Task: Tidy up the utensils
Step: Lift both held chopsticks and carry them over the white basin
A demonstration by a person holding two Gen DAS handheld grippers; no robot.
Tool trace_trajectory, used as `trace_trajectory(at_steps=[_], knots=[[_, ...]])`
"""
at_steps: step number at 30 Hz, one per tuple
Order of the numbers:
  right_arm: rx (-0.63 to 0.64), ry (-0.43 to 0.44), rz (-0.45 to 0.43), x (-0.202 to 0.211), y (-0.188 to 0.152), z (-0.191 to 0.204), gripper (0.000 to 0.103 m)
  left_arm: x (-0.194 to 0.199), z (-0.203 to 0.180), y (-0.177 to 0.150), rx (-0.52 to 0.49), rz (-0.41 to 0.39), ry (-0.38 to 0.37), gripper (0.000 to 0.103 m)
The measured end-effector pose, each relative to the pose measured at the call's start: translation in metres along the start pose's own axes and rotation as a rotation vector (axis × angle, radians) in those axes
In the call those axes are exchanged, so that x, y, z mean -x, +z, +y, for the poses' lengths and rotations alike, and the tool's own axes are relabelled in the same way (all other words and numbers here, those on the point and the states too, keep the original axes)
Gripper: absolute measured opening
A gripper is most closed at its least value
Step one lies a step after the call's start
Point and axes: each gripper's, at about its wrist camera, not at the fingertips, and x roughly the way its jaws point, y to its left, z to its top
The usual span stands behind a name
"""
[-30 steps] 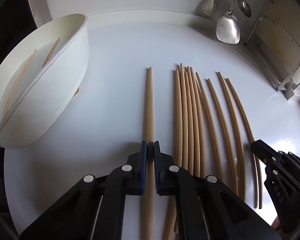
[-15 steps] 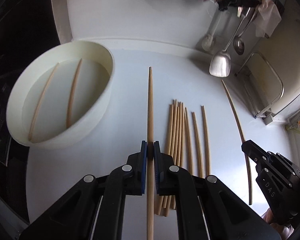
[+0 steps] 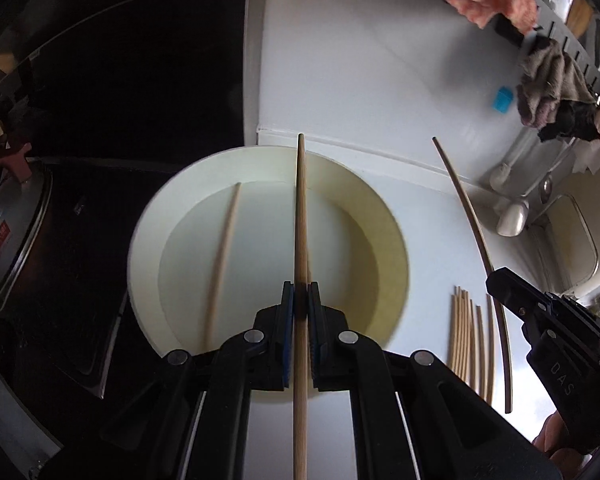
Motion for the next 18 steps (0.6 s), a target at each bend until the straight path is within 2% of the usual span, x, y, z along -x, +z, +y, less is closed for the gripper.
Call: trace_trajectory(at_steps=[4, 8, 12, 18], knots=[[-0.013, 0.022, 0.03, -0.043, 0.02, 0.038, 0.006, -0.027, 0.033, 0.02, -0.007, 0.036, -0.008, 0.007], [-0.04, 0.014, 0.084, -0.088, 0.027, 0.058, 0.006, -0.057, 0.055, 0.032, -0.019, 0.079, -0.02, 0.007], [-0.065, 0.0, 0.161, -0.126, 0.026, 0.064, 0.006, -0.082, 0.071, 0.041, -0.005, 0.122, -0.051, 0.007], [-0.108, -0.037, 0.247, -0.158, 0.018, 0.06, 0.006, -0.113, 0.07, 0.039, -0.026, 0.183, -0.063, 0.007]])
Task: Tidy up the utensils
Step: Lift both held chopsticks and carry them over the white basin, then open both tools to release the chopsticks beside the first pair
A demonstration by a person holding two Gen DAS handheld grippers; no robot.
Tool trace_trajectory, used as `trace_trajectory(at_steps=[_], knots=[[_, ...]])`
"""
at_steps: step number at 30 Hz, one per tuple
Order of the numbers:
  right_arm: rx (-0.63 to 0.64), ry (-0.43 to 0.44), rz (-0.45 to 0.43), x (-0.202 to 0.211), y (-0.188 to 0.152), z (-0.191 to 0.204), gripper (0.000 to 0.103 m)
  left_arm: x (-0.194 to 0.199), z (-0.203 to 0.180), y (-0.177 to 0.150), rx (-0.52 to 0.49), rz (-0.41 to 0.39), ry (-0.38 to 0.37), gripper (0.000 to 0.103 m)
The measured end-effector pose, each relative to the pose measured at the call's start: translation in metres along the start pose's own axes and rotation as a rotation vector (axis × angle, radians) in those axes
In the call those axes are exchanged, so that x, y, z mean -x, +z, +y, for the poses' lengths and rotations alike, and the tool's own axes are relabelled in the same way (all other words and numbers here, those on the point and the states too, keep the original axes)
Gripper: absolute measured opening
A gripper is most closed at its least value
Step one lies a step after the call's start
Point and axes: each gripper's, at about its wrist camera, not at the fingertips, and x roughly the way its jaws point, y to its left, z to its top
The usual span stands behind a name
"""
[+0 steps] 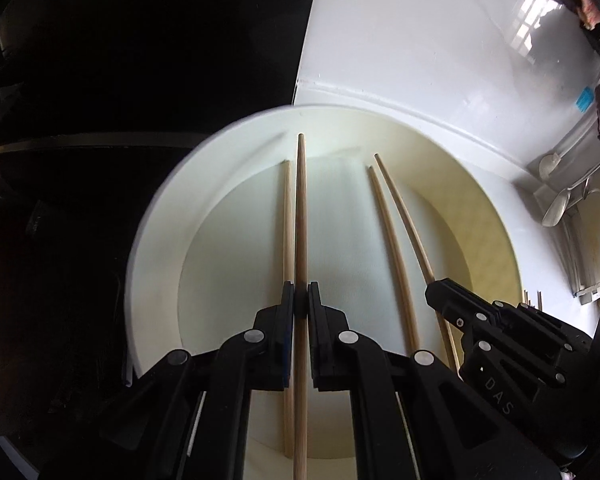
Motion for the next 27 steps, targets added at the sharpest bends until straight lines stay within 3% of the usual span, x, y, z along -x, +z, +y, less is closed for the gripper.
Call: trace_trajectory(at_steps=[11, 17, 22, 24, 27], knots=[[-0.023, -0.03, 0.084, -0.028, 0.001, -0.005, 0.006, -0.029, 0.01, 0.001, 0.002, 0.074, 0.001, 0.008], [-0.01, -0.028, 0.077, -0.032, 0.002, -0.003, 0.007, -0.034, 0.011, -0.003, 0.008, 0.08, 0.017, 0.01], [-0.006, -0.046, 0.037, -0.02, 0.001, -0.004, 0.018, -0.025, 0.015, -0.005, 0.013, 0.058, 0.036, 0.038], [-0.002, -0.057, 0.011, -0.011, -0.001, -0.005, 0.021, -0.018, 0.015, -0.005, 0.017, 0.044, 0.032, 0.042], [-0.001, -0.06, -0.02, 0.004, -0.003, -0.008, 0.022, -0.005, 0.013, -0.002, 0.019, 0.003, 0.04, 0.058]])
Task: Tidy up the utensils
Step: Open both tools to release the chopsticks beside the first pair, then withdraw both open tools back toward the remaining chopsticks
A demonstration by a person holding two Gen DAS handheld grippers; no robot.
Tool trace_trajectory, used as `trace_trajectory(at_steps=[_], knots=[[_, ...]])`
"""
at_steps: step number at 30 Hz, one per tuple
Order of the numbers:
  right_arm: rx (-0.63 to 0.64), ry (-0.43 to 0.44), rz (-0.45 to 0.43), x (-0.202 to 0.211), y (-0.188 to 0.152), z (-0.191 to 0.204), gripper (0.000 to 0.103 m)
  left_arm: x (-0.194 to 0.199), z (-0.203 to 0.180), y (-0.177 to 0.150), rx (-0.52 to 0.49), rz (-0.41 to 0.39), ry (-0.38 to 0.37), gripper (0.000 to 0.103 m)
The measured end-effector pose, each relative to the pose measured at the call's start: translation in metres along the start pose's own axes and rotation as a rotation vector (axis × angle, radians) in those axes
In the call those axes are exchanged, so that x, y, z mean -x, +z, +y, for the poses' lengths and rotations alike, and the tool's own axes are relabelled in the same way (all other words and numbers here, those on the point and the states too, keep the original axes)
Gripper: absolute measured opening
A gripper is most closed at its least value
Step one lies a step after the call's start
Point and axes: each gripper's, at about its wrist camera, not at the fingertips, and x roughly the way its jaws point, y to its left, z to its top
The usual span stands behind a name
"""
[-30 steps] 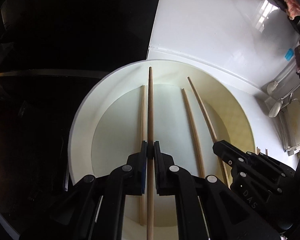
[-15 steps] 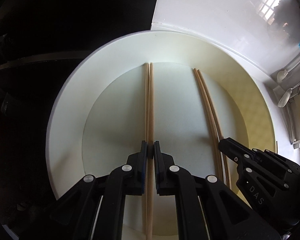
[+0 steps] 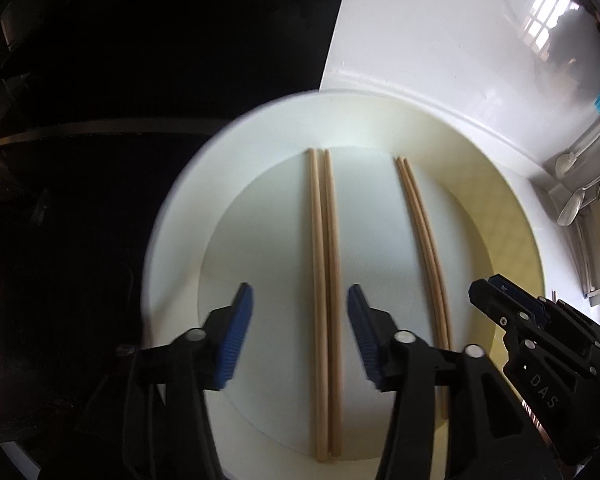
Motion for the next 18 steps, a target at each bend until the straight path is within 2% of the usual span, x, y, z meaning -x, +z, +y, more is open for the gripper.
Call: trace_trajectory(at_steps=[1, 4, 7, 15, 18], knots=[[-0.002, 0.0, -0.01, 0.004, 0.0, 0.0, 0.023, 0.006, 0.0, 0.001, 0.0, -0.016, 0.006, 0.062], [-0.005, 0.009, -0.042, 0.023, -0.006, -0.003, 0.037, 0.023, -0.002, 0.002, -0.015, -0.057, 0.017, 0.068], [0.009, 0.01, -0.067, 0.039, -0.013, -0.001, 0.039, 0.04, 0.001, 0.0, -0.024, -0.083, 0.018, 0.072], [-0.016, -0.008, -0.105, 0.078, -0.031, -0.005, 0.055, 0.07, -0.009, -0.013, -0.039, -0.125, 0.044, 0.08], [-0.034, -0.014, -0.109, 0.09, -0.041, -0.014, 0.056, 0.079, -0.014, -0.022, -0.05, -0.138, 0.034, 0.083]])
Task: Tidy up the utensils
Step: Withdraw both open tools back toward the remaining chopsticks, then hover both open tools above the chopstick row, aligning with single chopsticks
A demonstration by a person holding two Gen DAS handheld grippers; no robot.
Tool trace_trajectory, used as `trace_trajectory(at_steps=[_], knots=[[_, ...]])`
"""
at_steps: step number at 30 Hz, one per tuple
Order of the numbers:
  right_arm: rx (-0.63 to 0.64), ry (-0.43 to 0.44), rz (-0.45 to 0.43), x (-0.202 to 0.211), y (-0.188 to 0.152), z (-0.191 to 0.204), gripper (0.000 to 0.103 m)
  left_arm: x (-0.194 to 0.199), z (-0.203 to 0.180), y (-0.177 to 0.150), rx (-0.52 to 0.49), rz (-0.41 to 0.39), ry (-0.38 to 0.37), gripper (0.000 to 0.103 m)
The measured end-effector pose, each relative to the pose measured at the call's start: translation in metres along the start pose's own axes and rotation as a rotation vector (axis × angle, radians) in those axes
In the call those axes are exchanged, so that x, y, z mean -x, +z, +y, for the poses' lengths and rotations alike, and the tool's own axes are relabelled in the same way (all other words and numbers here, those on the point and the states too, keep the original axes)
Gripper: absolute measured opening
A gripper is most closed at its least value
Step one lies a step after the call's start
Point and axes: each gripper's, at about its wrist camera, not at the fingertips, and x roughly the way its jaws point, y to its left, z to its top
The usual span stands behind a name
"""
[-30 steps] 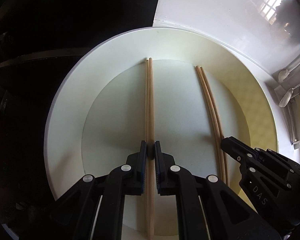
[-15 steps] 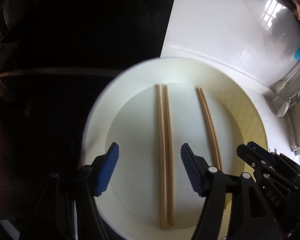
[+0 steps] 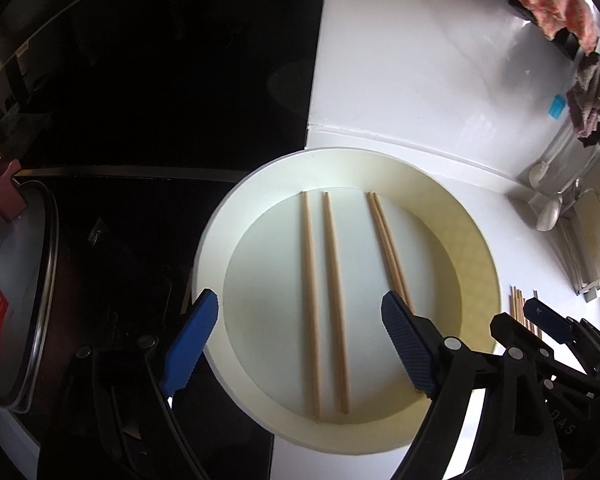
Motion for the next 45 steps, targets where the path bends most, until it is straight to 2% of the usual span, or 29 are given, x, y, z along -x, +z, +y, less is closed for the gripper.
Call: trace_trajectory(at_steps=[10, 14, 19, 23, 27, 33, 38, 45], knots=[[-0.062, -0.028, -0.006, 0.043, -0.036, -0.058, 0.062, 0.017, -0.06, -0.034, -0.068, -0.003, -0.043, 0.088], [-0.073, -0.054, -0.004, 0.061, -0.056, -0.098, 0.062, 0.022, -0.096, -0.051, -0.086, -0.01, -0.056, 0.089], [-0.102, -0.081, 0.013, 0.076, -0.081, -0.156, 0.062, 0.03, -0.138, -0.069, -0.048, -0.019, -0.067, 0.09], [-0.115, -0.098, 0.015, 0.081, -0.103, -0.202, 0.062, 0.033, -0.173, -0.088, -0.042, -0.029, -0.046, 0.09], [-0.123, -0.102, 0.03, 0.076, -0.12, -0.235, 0.062, 0.021, -0.202, -0.105, -0.029, 0.006, -0.039, 0.091], [-0.134, -0.105, 0.037, 0.064, -0.139, -0.252, 0.062, -0.006, -0.228, -0.124, -0.07, 0.044, -0.033, 0.091], [-0.152, -0.14, 0.031, 0.042, -0.147, -0.254, 0.062, -0.043, -0.237, -0.138, -0.129, 0.095, -0.052, 0.091], [-0.2, -0.147, 0.01, 0.018, -0.153, -0.259, 0.062, -0.067, -0.236, -0.141, -0.155, 0.072, -0.057, 0.091]])
